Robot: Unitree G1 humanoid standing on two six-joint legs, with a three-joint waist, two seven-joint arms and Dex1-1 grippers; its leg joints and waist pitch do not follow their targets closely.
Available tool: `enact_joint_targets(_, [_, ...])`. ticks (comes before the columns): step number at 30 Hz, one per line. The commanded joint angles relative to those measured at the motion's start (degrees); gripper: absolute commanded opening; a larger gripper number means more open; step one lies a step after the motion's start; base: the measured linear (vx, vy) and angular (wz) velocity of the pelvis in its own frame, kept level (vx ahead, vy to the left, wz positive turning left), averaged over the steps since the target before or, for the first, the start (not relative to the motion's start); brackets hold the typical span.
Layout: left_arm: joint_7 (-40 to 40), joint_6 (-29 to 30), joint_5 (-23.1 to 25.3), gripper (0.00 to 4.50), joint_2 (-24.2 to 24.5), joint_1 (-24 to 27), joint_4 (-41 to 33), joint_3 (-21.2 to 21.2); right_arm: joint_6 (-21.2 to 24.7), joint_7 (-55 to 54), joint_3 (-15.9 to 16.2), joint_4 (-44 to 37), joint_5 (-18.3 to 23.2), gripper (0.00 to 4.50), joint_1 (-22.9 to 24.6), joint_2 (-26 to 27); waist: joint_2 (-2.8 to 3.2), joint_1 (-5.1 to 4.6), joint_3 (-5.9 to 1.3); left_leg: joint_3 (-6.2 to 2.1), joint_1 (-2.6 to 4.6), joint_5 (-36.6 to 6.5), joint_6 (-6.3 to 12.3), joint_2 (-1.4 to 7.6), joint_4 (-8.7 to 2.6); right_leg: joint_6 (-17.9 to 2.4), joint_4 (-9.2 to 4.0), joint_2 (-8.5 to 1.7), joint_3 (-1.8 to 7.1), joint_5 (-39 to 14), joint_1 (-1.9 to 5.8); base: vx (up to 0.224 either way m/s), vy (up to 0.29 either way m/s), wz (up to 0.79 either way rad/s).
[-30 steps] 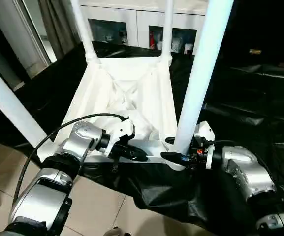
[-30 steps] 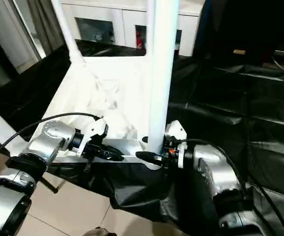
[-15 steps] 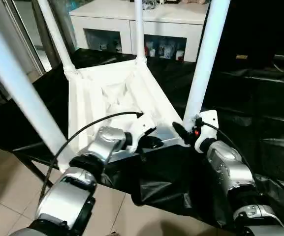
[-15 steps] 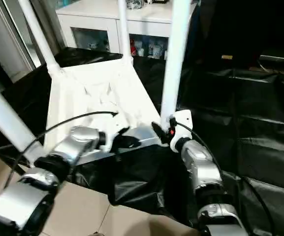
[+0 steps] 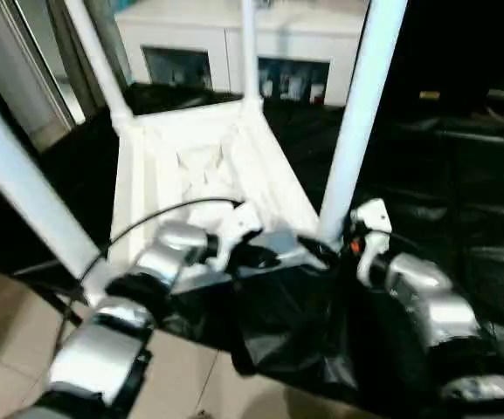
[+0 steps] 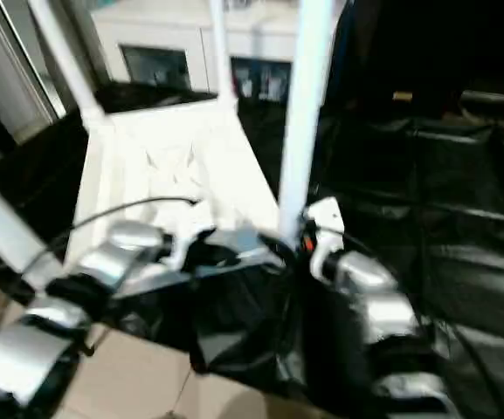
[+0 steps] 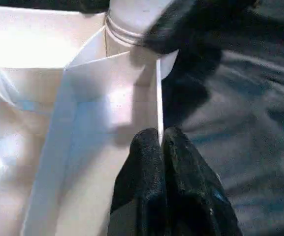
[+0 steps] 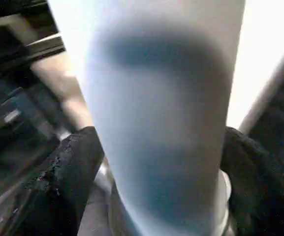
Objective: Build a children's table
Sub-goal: Rotate leg to tighten
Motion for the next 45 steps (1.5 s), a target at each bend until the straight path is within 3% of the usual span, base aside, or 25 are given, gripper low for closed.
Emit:
enact_joint_targets(1, [-6.3, -0.7, -1.2, 0.0, 0.2, 0.6, -1.9, -1.8, 2.1, 5.6, 4.1, 0.5, -0.3, 3.7, 1.2, -0.4, -1.11, 0.38, -4.39, -2.48, 0.01, 1.1, 10.53, 4.54, -2.57, -13.3, -1.67, -6.39, 3.89, 10.7, 3.19, 0.0, 0.0, 0.0])
enact_joint_targets(2, [-7.4, -0.6, -1.3, 0.0, 0.8, 0.8, -2.2, -1.9, 2.5, 6.8, 4.1, 0.1, -0.2, 3.7, 1.3, -1.2, -1.06, 0.49, -4.31, -2.44, -0.12, 1.6, 11.72, 4.4, -2.32, -13.2, -1.57, -6.36, 3.76, 11.9, 3.01, 0.0, 0.0, 0.0])
enact_joint_targets(5, [-9.9, 0.3, -2.1, 0.0, 2.1, 1.1, -3.0, -1.6, 2.8, 9.5, 3.9, -0.1, 0.6, 3.7, 1.3, -2.7, -0.98, 0.94, -4.56, -2.52, -0.15, 1.8, 12.12, 4.69, -1.88, -13.2, -1.23, -6.32, 3.77, 11.8, 2.6, 0.0, 0.0, 0.0])
enact_joint_targets(7, [-11.4, 1.1, -2.6, 0.0, 2.8, 1.4, -3.9, -1.4, 2.6, 10.7, 4.2, -0.2, 0.5, 3.45, 1.4, -3.4, -0.87, 1.42, -4.0, -2.5, -0.11, -1.8, 10.88, 5.0, -2.33, -12.5, -2.05, -6.34, 3.67, 4.5, 2.42, 0.0, 0.0, 0.0])
enact_joint_targets(9, [-12.0, 1.4, -2.7, 0.0, 3.0, 1.6, -4.3, -1.5, 2.4, 10.9, 4.2, -0.2, 0.5, 3.33, 1.4, -3.6, -0.81, 1.65, -3.52, -2.43, 0.23, -5.9, 7.8, 5.18, -2.92, -11.8, -3.0, -6.33, 3.87, -3.8, 2.21, 0.0, 0.0, 0.0])
enact_joint_targets(12, [-12.7, 1.8, -3.0, 0.0, 3.4, 2.0, -5.3, -1.6, 2.4, 11.5, 4.4, -0.3, 0.7, 3.03, 1.4, -3.5, -0.82, 1.54, -3.33, -2.47, 0.48, -9.0, 4.68, 5.13, -3.4, -11.0, -3.55, -6.42, 4.14, -9.2, 2.35, 0.0, 0.0, 0.0])
enact_joint_targets(16, [-12.5, 1.9, -2.9, 0.0, 3.2, 2.1, -5.4, -1.6, 2.5, 12.2, 5.3, -0.8, 0.5, 2.82, 2.2, -3.3, -0.83, 1.57, -3.53, -2.47, 0.29, -7.4, 4.67, 4.99, -3.27, -11.1, -3.24, -6.36, 4.22, -6.5, 2.47, 0.0, 0.0, 0.0])
enact_joint_targets(20, [-10.7, 2.0, -2.9, 0.0, 2.7, 2.2, -5.6, -1.2, 2.6, 11.7, 5.3, -1.6, 0.6, 2.63, 3.1, -3.0, -0.7, 1.67, -3.81, -2.49, 0.1, -4.8, 6.33, 4.88, -2.86, -11.8, -2.66, -6.34, 4.09, -1.1, 2.53, 0.0, 0.0, 0.0])
enact_joint_targets(23, [-5.8, 1.6, -2.2, 0.0, 1.5, 1.5, -4.5, -0.6, 2.4, 7.3, 4.3, -1.5, -0.1, 2.62, 3.8, -2.1, -0.86, 1.68, -3.69, -2.47, 0.08, -5.5, 6.33, 4.91, -2.92, -11.6, -2.92, -6.33, 4.03, -2.5, 2.52, 0.0, 0.0, 0.0])
enact_joint_targets(25, [0.8, 1.0, -0.8, 0.0, 0.1, 0.3, -2.2, 0.0, 3.1, 0.1, 3.0, -0.2, -1.7, 2.61, 3.9, -0.3, -0.75, 1.63, -3.42, -2.46, 0.38, -7.7, 5.22, 4.97, -3.18, -11.2, -3.52, -6.34, 4.0, -6.6, 2.27, 0.0, 0.0, 0.0])
enact_joint_targets(27, [3.8, 1.1, -0.5, 0.0, -0.9, -0.4, -1.3, 0.4, 3.8, -3.2, 2.5, 0.7, -2.3, 2.61, 3.8, 0.9, -0.7, 1.28, -3.0, -2.56, 0.73, -11.8, 2.55, 4.8, -3.73, -9.5, -4.54, -6.4, 4.07, -15.5, 2.22, 0.0, 0.0, 0.0])
enact_joint_targets(28, [6.1, 1.4, -0.5, 0.0, -1.8, -0.8, -0.7, 0.9, 4.5, -5.6, 2.1, 1.3, -2.5, 2.61, 3.7, 2.0, -0.8, 1.24, -2.85, -2.53, 0.83, -12.3, 2.38, 4.63, -3.73, -8.8, -4.98, -6.43, 4.02, -17.4, 2.16, 0.0, 0.0, 0.0])
enact_joint_targets(29, [9.2, 1.7, -0.2, 0.0, -2.9, -1.5, 0.1, 1.3, 5.2, -7.9, 2.0, 1.7, -2.8, 2.61, 3.8, 3.2, -0.16, 1.06, -2.32, -2.64, 1.23, -15.0, 1.29, 4.68, -4.01, -8.1, -5.56, -6.42, 4.03, -22.2, 1.8, 0.0, 0.0, 0.0])
enact_joint_targets(30, [12.0, 1.9, 0.2, 0.0, -3.8, -2.1, 0.9, 1.5, 5.9, -10.2, 1.9, 2.0, -3.2, 2.61, 3.8, 4.4, -0.54, 0.44, -1.52, -2.76, 1.87, -19.5, 0.05, 4.44, -4.35, -6.4, -6.63, -6.35, 3.71, -29.5, 1.59, 0.0, 0.0, 0.0])
enact_joint_targets(32, [16.2, 1.9, 1.0, 0.0, -5.4, -3.2, 2.4, 1.4, 7.0, -14.3, 1.9, 2.3, -3.9, 2.6, 3.8, 6.6, -0.68, 0.01, -1.4, -3.04, 3.01, -22.4, -0.84, 3.91, -4.28, -3.6, -7.89, -6.73, 3.27, -37.0, 1.59, 0.0, 0.0, 0.0])
enact_joint_targets(33, [17.9, 2.2, 1.0, 0.0, -6.3, -3.6, 3.0, 1.6, 7.6, -17.0, 1.6, 2.6, -4.1, 2.6, 3.7, 7.9, 0.12, -0.46, -1.17, -3.17, 3.9, -23.9, -1.02, 3.66, -4.2, -2.3, -8.81, -6.68, 2.78, -39.2, 1.33, 0.0, 0.0, 0.0])
enact_joint_targets(35, [19.4, 2.4, 0.9, 0.0, -7.3, -4.1, 3.4, 1.7, 8.2, -20.4, 0.9, 3.0, -4.4, 2.6, 3.3, 9.3, 0.0, -1.29, -1.01, -3.29, 4.18, -25.5, -1.23, 3.66, -4.5, -1.4, -9.32, -6.33, 2.12, -39.3, 1.44, 0.0, 0.0, 0.0])
enact_joint_targets(37, [22.6, 2.7, 1.0, 0.0, -10.0, -5.0, 4.5, 1.5, 8.4, -27.9, 0.4, 4.6, -5.9, 2.59, 2.1, 12.5, 0.79, -2.38, -0.75, -3.82, 4.63, -30.2, -1.91, 4.02, -5.04, -0.2, -9.72, -6.06, 0.98, -37.9, 1.7, 0.0, 0.0, 0.0])
enact_joint_targets(39, [23.4, 2.6, 1.2, 0.0, -11.4, -5.1, 4.7, 1.3, 7.5, -29.3, 0.7, 5.2, -6.2, 2.59, 1.6, 13.8, 0.89, -3.36, -0.64, -4.05, 4.65, -33.0, -2.0, 3.94, -5.25, 0.2, -9.94, -5.92, 0.19, -36.5, 2.05, -0.009, 0.053, -0.01])
enact_joint_targets(40, [23.6, 2.4, 1.3, 0.0, -11.8, -5.2, 4.9, 1.3, 7.2, -29.5, 0.7, 5.3, -6.3, 2.59, 1.5, 14.1, 1.41, -3.8, -0.59, -4.29, 4.62, -34.5, -2.05, 4.1, -5.43, 0.6, -9.79, -6.29, -0.28, -35.8, 2.38, -0.005, 0.057, -0.02])
enact_joint_targets(41, [23.6, 2.2, 1.6, 0.0, -12.2, -5.2, 5.0, 1.1, 6.8, -29.1, 0.5, 5.3, -5.9, 2.59, 1.3, 14.4, 1.43, -4.05, -0.51, -4.27, 4.68, -35.6, -2.15, 4.17, -5.6, 0.7, -9.94, -6.19, -0.39, -35.7, 2.35, 0.001, 0.053, 0.02])
enact_joint_targets(42, [23.4, 1.9, 1.7, 0.0, -12.4, -5.2, 5.2, 1.1, 6.2, -28.7, 0.3, 5.1, -5.6, 3.15, 1.2, 14.5, 1.64, -4.51, -0.6, -4.41, 4.67, -36.6, -2.55, 4.16, -5.8, 0.1, -9.65, -6.5, 0.1, -34.4, 2.28, 0.0, 0.0, 0.0])
enact_joint_targets(44, [22.5, 1.5, 1.7, 0.0, -12.3, -5.1, 5.5, 1.0, 5.8, -26.7, -0.3, 4.1, -4.4, 3.29, 1.3, 14.1, 1.27, -4.61, -0.62, -4.48, 4.37, -35.5, -2.36, 3.97, -5.86, -0.7, -9.55, -6.94, 0.8, -34.7, 2.28, 0.0, 0.0, 0.0])
enact_joint_targets(45, [21.9, 1.2, 1.6, 0.0, -12.1, -5.1, 5.6, 1.0, 5.7, -25.5, -0.3, 3.6, -4.1, 3.35, 1.4, 13.6, 1.46, -4.58, -0.59, -4.45, 4.27, -35.0, -2.22, 3.91, -5.87, -0.9, -9.53, -7.05, 1.06, -34.7, 2.23, 0.0, 0.0, 0.0])
